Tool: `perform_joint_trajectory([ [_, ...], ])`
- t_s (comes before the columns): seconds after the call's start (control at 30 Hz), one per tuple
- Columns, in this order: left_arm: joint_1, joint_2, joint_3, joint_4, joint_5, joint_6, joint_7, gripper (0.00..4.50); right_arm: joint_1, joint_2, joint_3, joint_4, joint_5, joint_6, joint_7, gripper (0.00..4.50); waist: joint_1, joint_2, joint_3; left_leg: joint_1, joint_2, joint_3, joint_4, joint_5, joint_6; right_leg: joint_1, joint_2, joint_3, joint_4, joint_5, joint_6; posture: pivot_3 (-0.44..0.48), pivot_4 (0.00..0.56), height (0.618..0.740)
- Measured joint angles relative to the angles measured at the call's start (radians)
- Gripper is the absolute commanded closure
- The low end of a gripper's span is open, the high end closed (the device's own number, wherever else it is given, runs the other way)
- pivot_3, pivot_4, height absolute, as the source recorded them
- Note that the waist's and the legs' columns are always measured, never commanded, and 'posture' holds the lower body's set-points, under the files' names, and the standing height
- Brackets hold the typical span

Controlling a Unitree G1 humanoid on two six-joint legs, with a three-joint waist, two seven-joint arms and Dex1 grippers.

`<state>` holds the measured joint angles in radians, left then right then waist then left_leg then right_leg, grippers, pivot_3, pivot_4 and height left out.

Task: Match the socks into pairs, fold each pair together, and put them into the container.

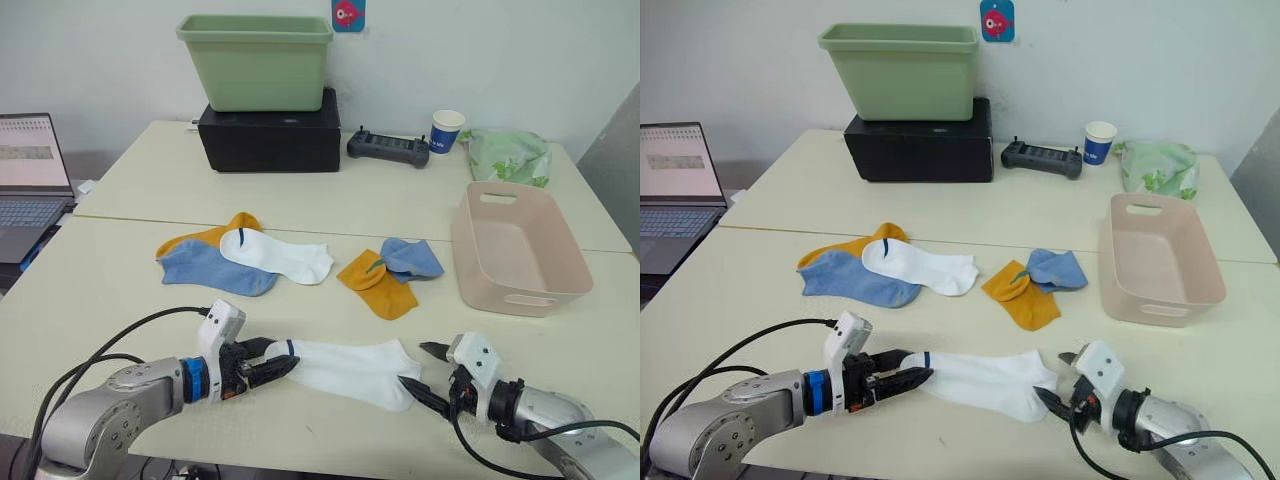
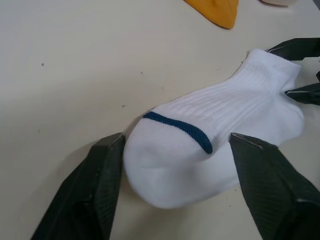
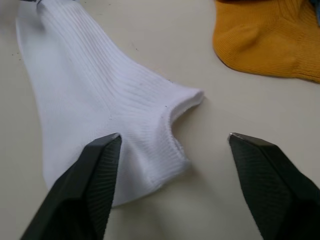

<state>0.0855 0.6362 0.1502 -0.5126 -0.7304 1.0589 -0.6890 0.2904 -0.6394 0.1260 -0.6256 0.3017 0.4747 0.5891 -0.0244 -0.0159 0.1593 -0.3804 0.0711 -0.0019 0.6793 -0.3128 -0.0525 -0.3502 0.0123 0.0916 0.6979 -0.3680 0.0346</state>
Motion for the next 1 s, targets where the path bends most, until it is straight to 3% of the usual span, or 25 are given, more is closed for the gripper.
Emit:
perform_joint_trajectory([
  [0.23,0.029,0.068,-0.067,-0.01,0.012,-0.036,-0.026,4.15,-0.005,-0.002,0.025,0.005,-0.037,-0.028,0.022,4.44,-0.002,0.0,0.0,0.0,0.0,0.0,0.0,0.0,0.0,0.0,0.0,0.001,0.0,0.0,0.0,0.0,0.15,0.72],
  [0.27,0.043,0.082,-0.076,-0.016,0.018,-0.052,-0.036,4.49,-0.004,-0.002,0.025,0.004,-0.037,-0.028,0.025,4.5,-0.002,0.0,0.0,0.0,0.0,0.0,0.0,0.0,0.0,0.0,0.0,0.001,0.0,0.0,0.0,0.0,0.15,0.72],
  [0.73,0.26,0.172,0.005,-0.097,0.007,-0.144,-0.108,4.49,0.126,-0.098,-0.024,-0.16,0.08,0.045,0.127,4.5,-0.006,-0.001,0.0,0.0,0.0,0.0,-0.001,-0.001,0.001,0.0,0.0,0.001,0.0,0.0,0.0,0.0,0.15,0.72],
  [1.0,0.276,0.182,-0.027,-0.101,0.062,-0.226,-0.109,4.49,0.125,-0.095,0.0,-0.164,0.049,0.06,0.103,4.5,-0.005,-0.001,-0.001,0.0,-0.001,0.0,-0.001,-0.002,0.004,0.0,0.0,0.001,-0.001,0.0,0.0,0.0,0.15,0.72],
])
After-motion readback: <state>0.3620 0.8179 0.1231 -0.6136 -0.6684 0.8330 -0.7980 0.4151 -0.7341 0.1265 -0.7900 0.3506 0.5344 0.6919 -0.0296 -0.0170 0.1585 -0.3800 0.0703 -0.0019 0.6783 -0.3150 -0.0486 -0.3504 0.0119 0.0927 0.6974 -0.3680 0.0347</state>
